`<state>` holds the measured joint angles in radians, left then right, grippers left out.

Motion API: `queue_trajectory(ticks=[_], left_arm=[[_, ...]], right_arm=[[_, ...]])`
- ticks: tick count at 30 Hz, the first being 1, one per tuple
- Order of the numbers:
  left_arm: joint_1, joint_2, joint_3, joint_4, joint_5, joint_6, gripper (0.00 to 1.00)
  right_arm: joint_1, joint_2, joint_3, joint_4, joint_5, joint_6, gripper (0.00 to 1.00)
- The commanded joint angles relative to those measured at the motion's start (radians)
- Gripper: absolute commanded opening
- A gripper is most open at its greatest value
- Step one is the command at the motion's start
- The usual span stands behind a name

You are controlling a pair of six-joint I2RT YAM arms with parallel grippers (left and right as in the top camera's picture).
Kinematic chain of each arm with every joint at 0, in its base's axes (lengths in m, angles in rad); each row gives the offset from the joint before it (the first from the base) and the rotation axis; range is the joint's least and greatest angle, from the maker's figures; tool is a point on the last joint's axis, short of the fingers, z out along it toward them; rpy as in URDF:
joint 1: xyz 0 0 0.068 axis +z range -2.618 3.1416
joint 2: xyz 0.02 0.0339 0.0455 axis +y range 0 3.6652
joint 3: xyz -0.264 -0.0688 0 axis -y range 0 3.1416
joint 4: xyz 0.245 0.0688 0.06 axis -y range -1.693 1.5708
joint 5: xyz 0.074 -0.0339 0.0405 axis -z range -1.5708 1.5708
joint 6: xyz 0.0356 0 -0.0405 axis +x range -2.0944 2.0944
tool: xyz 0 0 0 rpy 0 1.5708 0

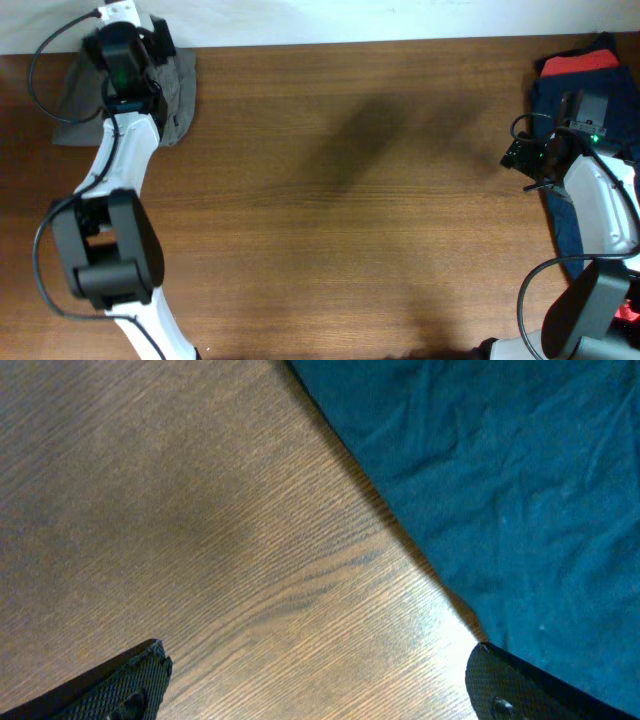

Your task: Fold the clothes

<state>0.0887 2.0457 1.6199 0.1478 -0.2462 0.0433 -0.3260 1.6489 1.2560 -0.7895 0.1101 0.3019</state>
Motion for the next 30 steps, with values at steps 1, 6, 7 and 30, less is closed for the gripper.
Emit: queue_trajectory(ticks=[1,6,7,30], left_arm=[[-0.042,-0.187,0.002,-0.216,0.117,0.011,0.99],[-0.068,-0.394,0.002,-0.543,0.325,0.010,0.99],[-0.072,-0.430,0.002,-0.587,0.369,0.011,1.00],[-0.075,-1.263,-0.406,-0.747,0.616,-0.011,0.99]], right_arm=[[-0.002,0.000,-0.003,0.000,0.002,-0.005,0.99],[-0.002,0.000,-0.003,0.000,0.002,-0.005,0.99],[-0.002,0.000,-0.003,0.000,0.002,-0.005,0.99],[-0.002,0.001,-0.003,0.000,0.002,-0.005,0.99]])
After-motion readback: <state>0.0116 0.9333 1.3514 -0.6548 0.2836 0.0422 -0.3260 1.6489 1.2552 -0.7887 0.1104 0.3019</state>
